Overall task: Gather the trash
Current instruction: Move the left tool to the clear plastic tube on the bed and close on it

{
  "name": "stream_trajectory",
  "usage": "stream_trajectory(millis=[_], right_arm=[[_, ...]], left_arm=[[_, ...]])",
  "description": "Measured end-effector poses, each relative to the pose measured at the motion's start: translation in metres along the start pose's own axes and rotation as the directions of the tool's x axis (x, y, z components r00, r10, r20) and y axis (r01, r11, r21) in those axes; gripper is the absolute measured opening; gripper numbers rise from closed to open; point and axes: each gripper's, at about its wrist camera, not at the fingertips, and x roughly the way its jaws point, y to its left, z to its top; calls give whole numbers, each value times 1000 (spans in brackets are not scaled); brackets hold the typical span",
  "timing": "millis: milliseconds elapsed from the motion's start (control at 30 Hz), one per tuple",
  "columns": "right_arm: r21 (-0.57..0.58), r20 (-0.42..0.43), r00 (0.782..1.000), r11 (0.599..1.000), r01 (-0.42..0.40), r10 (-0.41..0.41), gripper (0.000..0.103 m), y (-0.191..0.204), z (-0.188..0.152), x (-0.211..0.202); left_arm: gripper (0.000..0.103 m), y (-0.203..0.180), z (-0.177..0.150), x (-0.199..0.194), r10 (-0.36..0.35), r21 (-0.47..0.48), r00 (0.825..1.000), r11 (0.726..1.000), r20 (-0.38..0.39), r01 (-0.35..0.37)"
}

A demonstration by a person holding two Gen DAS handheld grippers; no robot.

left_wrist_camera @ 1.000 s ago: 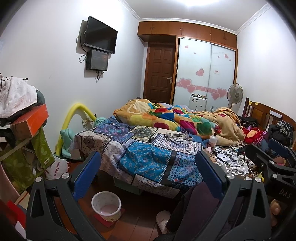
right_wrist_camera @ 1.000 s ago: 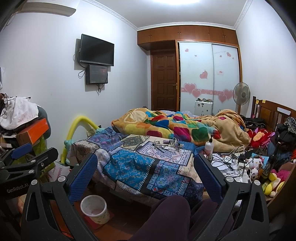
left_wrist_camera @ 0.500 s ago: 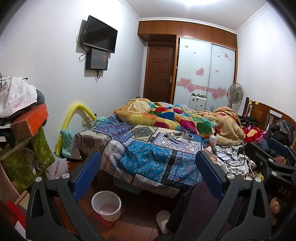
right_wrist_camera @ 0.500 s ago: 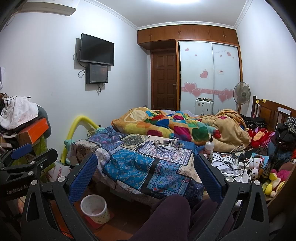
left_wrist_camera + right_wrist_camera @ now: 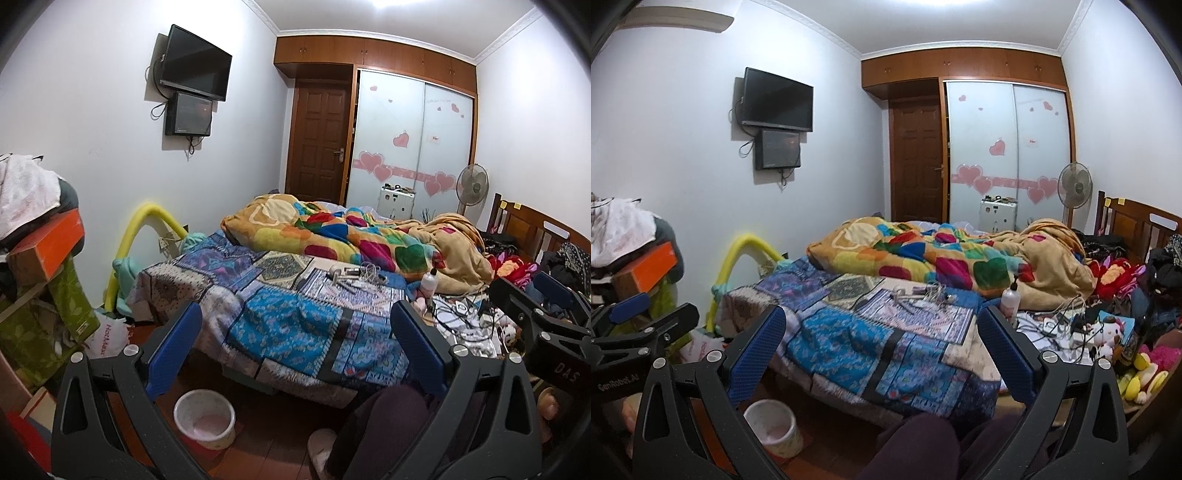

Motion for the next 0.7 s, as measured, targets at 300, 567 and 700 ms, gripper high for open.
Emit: stream_trajectory(millis=[300, 567, 700], right_arm=[[-30, -15, 997, 997, 77, -77, 103, -43, 22, 65], [-21, -86, 992, 995, 94, -96, 103, -93, 27, 132], [-17, -129, 988, 997, 79, -80, 103, -116, 22, 169]], left_arm=[[103, -26, 40, 85, -18, -10, 1000, 1000, -1, 18], [101, -59, 51, 192, -61, -22, 993, 998, -100, 60], [96, -72, 46, 243, -61, -24, 987, 998, -149, 59]])
